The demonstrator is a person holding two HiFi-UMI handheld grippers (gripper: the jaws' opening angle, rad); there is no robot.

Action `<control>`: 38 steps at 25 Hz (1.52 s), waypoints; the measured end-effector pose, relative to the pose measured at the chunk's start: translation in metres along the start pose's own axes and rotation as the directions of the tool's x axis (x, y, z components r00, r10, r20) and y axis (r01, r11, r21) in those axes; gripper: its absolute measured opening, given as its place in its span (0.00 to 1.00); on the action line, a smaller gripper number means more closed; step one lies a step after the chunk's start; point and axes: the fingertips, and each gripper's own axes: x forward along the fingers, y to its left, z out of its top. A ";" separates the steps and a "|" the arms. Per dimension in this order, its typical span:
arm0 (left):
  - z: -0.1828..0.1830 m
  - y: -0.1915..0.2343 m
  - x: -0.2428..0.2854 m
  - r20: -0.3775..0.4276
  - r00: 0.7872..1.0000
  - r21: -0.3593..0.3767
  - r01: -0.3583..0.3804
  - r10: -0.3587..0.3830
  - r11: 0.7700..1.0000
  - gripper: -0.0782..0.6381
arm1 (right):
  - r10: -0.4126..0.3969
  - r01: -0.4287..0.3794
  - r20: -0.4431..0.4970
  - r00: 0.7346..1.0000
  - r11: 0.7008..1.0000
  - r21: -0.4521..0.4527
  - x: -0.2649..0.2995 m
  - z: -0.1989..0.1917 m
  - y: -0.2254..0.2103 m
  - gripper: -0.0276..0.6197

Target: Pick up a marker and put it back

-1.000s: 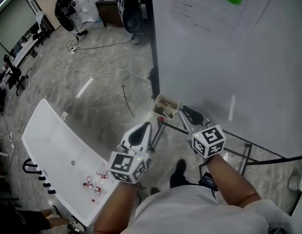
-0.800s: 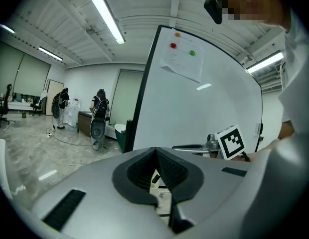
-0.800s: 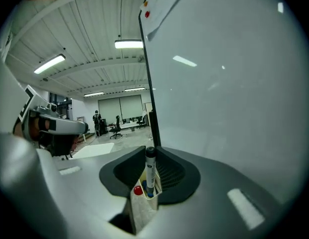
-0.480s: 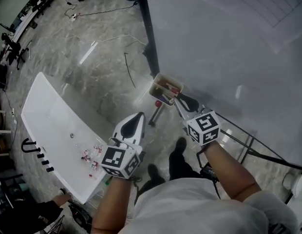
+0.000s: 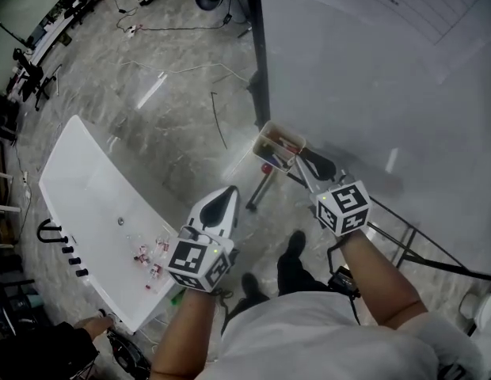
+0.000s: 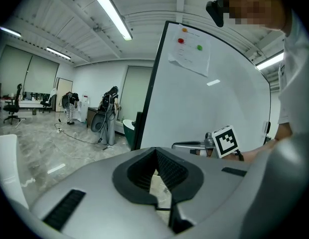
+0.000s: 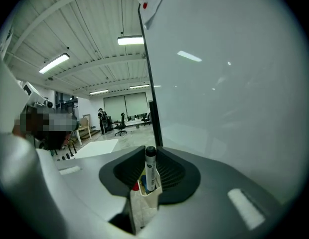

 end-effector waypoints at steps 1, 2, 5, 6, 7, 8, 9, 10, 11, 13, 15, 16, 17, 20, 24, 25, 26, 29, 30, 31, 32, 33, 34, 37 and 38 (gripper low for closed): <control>0.002 -0.001 -0.005 0.005 1.000 0.003 0.005 -0.005 1.000 0.11 | -0.004 0.004 -0.006 1.000 1.000 -0.009 0.000 0.000 0.003 0.15; 0.005 -0.002 -0.011 0.010 1.000 0.004 0.011 -0.011 1.000 0.11 | -0.010 0.009 -0.021 1.000 1.000 -0.015 0.000 -0.002 0.006 0.15; 0.013 -0.008 -0.031 0.019 0.999 0.013 0.030 -0.031 0.999 0.11 | -0.030 0.030 -0.068 0.997 1.000 -0.004 -0.002 -0.012 0.014 0.15; 0.015 -0.009 -0.038 0.022 0.999 0.018 0.034 -0.035 0.999 0.11 | -0.038 0.039 -0.071 0.997 0.999 0.000 -0.003 -0.013 0.016 0.16; 0.018 -0.008 -0.044 0.026 0.999 0.022 0.037 -0.037 0.999 0.11 | -0.046 0.047 -0.068 0.997 0.999 0.003 -0.004 -0.012 0.019 0.16; 0.020 -0.008 -0.049 0.030 0.999 0.026 0.038 -0.039 0.999 0.11 | -0.052 0.053 -0.065 0.997 0.999 0.006 -0.005 -0.010 0.021 0.17; 0.022 -0.007 -0.054 0.033 0.999 0.029 0.039 -0.040 0.999 0.11 | -0.056 0.057 -0.062 0.996 0.998 0.008 -0.007 -0.008 0.024 0.19; 0.024 -0.007 -0.058 0.035 0.999 0.032 0.039 -0.040 0.999 0.11 | -0.059 0.059 -0.058 0.997 0.998 0.009 -0.009 -0.006 0.026 0.19; 0.025 -0.008 -0.061 0.038 0.998 0.034 0.040 -0.042 0.999 0.11 | -0.061 0.062 -0.050 0.997 0.998 0.009 -0.012 -0.002 0.029 0.19; 0.031 -0.009 -0.067 0.048 0.998 0.045 0.047 -0.049 0.998 0.11 | -0.068 0.068 -0.016 0.998 0.998 0.004 -0.020 0.012 0.036 0.18; 0.042 -0.013 -0.071 0.070 0.995 0.065 0.060 -0.064 0.996 0.11 | -0.075 0.075 0.034 0.997 0.997 -0.009 -0.030 0.034 0.043 0.15; 0.049 -0.015 -0.073 0.083 0.994 0.076 0.068 -0.075 0.995 0.11 | -0.079 0.080 0.061 0.995 0.997 -0.018 -0.036 0.046 0.049 0.11; 0.056 -0.018 -0.077 0.096 0.992 0.087 0.078 -0.086 0.993 0.11 | -0.083 0.086 0.088 0.993 0.996 -0.029 -0.043 0.059 0.055 0.07; 0.076 -0.030 -0.091 0.137 0.982 0.116 0.115 -0.130 0.987 0.11 | -0.090 0.101 0.158 0.983 0.993 -0.062 -0.070 0.096 0.081 0.05; 0.099 -0.044 -0.115 0.179 0.968 0.148 0.152 -0.178 0.977 0.11 | -0.087 0.111 0.241 0.966 0.990 -0.086 -0.108 0.140 0.120 0.05; 0.102 -0.048 -0.121 0.186 0.964 0.155 0.160 -0.188 0.975 0.11 | -0.086 0.111 0.260 0.962 0.990 -0.083 -0.117 0.149 0.130 0.05; 0.105 -0.051 -0.127 0.190 0.962 0.161 0.168 -0.198 0.972 0.11 | -0.085 0.111 0.276 0.957 0.991 -0.078 -0.127 0.157 0.139 0.05; 0.111 -0.059 -0.142 0.200 0.954 0.183 0.189 -0.225 0.965 0.11 | -0.094 0.126 0.317 0.944 0.989 -0.082 -0.149 0.173 0.163 0.05; 0.112 -0.061 -0.146 0.204 0.951 0.189 0.196 -0.233 0.962 0.11 | -0.097 0.130 0.326 0.940 0.988 -0.081 -0.153 0.176 0.169 0.05; 0.113 -0.063 -0.149 0.206 0.948 0.193 0.202 -0.241 0.960 0.11 | -0.100 0.132 0.333 0.938 0.988 -0.077 -0.157 0.177 0.174 0.05; 0.114 -0.065 -0.153 0.206 0.947 0.195 0.209 -0.248 0.958 0.11 | -0.102 0.134 0.337 0.936 0.988 -0.073 -0.160 0.178 0.179 0.05; 0.113 -0.067 -0.156 0.205 0.945 0.195 0.215 -0.255 0.957 0.11 | -0.104 0.135 0.338 0.935 0.988 -0.069 -0.163 0.177 0.184 0.05; 0.112 -0.069 -0.159 0.204 0.944 0.196 0.221 -0.260 0.955 0.11 | -0.106 0.136 0.338 0.935 0.988 -0.067 -0.166 0.177 0.188 0.05; 0.112 -0.072 -0.165 0.203 0.941 0.198 0.232 -0.271 0.952 0.11 | -0.109 0.140 0.343 0.933 0.988 -0.067 -0.173 0.177 0.196 0.05; 0.113 -0.073 -0.166 0.205 0.940 0.198 0.234 -0.273 0.952 0.11 | -0.109 0.141 0.345 0.932 0.988 -0.067 -0.174 0.178 0.198 0.05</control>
